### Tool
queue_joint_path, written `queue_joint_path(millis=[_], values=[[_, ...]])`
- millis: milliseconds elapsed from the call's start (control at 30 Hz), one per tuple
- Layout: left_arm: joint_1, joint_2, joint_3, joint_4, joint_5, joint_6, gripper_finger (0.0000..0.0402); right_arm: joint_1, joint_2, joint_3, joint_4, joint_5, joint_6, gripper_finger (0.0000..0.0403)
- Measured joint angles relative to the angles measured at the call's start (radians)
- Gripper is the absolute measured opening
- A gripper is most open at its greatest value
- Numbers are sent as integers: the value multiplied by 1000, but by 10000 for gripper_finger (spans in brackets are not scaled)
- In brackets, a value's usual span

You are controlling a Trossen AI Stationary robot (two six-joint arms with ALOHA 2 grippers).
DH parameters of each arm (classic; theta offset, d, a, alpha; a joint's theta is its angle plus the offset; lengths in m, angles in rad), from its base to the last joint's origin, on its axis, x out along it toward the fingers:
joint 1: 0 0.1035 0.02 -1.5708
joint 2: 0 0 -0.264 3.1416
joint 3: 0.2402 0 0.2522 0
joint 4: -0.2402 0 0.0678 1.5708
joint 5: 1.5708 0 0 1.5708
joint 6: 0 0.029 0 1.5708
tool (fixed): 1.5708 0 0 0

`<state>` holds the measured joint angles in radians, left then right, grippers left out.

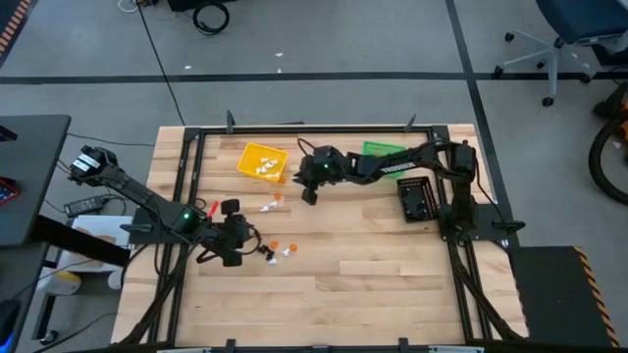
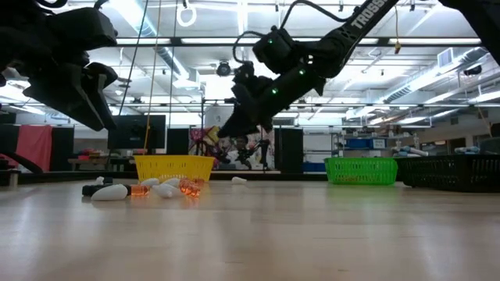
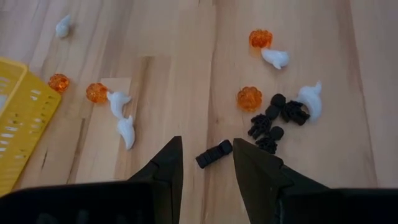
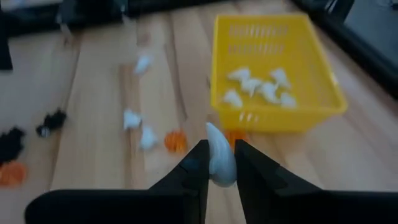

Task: Sort Halloween decoration
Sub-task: Put the white ghost toy into the yellow bin

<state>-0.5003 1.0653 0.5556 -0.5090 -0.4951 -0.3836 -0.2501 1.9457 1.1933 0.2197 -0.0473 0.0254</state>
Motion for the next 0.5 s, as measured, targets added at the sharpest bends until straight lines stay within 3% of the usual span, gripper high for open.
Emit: queue_joint_path(millis=[300, 500], values=[[7, 0, 0, 19, -100, -9, 117, 0, 1, 116, 12, 33, -8, 72], [61, 0, 0, 9, -116, -34, 117, 3, 131, 250, 17, 31, -11, 73]])
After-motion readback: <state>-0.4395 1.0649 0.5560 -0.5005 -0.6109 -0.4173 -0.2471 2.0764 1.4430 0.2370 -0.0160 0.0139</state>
